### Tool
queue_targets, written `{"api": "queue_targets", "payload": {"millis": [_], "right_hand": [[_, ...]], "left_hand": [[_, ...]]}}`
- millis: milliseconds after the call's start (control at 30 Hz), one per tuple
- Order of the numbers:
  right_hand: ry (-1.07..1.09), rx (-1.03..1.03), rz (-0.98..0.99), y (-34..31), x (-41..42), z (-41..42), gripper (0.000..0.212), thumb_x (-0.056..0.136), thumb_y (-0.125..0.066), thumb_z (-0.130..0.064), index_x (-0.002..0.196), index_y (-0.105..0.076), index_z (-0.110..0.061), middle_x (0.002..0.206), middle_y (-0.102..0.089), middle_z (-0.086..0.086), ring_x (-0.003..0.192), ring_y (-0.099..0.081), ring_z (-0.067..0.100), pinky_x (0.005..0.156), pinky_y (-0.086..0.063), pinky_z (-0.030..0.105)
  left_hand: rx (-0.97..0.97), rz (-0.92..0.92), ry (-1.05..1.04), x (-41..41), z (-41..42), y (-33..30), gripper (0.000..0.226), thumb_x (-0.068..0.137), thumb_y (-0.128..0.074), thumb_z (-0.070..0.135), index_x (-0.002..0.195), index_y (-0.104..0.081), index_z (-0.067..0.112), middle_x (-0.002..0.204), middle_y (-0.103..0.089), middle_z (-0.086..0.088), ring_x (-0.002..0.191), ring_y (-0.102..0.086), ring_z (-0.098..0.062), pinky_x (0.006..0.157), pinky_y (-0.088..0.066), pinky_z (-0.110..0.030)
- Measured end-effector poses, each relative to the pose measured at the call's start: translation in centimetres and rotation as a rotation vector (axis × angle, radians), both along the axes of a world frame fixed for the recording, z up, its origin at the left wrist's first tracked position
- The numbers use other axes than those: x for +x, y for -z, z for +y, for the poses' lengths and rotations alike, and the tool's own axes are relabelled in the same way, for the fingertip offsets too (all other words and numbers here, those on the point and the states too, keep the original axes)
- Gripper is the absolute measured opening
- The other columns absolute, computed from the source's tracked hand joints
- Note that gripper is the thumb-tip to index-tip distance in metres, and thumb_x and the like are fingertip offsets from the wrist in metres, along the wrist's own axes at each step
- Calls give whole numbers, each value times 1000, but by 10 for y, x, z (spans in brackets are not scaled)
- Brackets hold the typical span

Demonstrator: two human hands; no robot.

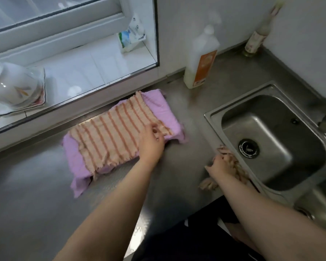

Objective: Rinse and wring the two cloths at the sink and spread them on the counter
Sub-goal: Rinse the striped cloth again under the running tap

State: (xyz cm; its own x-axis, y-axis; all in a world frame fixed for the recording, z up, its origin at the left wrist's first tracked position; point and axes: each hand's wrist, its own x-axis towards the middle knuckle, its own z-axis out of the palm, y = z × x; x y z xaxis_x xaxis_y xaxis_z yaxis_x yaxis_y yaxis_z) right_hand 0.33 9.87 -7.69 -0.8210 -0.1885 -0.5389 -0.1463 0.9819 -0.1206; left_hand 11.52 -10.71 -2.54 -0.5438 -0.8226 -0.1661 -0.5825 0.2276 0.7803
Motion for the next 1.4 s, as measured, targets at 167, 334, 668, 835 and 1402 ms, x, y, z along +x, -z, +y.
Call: {"api": "queue_targets", "payload": {"millis": [167, 334, 668, 835, 1402], "right_hand": [[-131, -96, 200, -6, -9, 47, 33, 90, -59, -33, 118, -56, -17, 133, -47, 9, 121, -45, 29, 97, -40, 39], [-31, -73, 162, -12, -25, 87, 40, 95, -50, -40, 124, -51, -13, 130, -54, 14, 118, -50, 34, 94, -41, 39], [486, -936, -165, -67, -95, 158, 19, 94, -59, -34, 93, -61, -15, 91, -68, 6, 84, -64, 20, 74, -53, 33], [642, -1278, -313, -105, -142, 204, 23, 97, -52, -33, 102, -63, -14, 86, -68, 5, 73, -65, 20, 54, -54, 26], [1084, -855, 339, -58, -245, 396, 49, 105, -30, -29, 146, -27, -2, 149, -35, 17, 136, -36, 31, 107, -27, 29]], "left_hand": [[81, -21, 265, -34, 68, 4, 20, 87, -61, 13, 107, -58, 10, 94, -64, -5, 91, -60, -25, 84, -46, -34], [319, -373, 474, -64, 122, 12, 34, 95, -56, 25, 125, -53, 9, 114, -66, -11, 108, -61, -27, 86, -45, -28], [634, -153, 886, -128, 225, -32, 41, 88, -68, 13, 125, -51, 16, 107, -65, 1, 93, -64, -6, 86, -51, -24], [501, -8, 677, -180, 267, -52, 22, 94, -59, 25, 116, -57, 20, 106, -68, -5, 99, -66, -24, 89, -54, -37], [1107, 326, 365, -287, 349, -94, 44, 97, -28, 6, 135, -47, 17, 113, -66, -12, 100, -64, -23, 88, -47, -35]]}}
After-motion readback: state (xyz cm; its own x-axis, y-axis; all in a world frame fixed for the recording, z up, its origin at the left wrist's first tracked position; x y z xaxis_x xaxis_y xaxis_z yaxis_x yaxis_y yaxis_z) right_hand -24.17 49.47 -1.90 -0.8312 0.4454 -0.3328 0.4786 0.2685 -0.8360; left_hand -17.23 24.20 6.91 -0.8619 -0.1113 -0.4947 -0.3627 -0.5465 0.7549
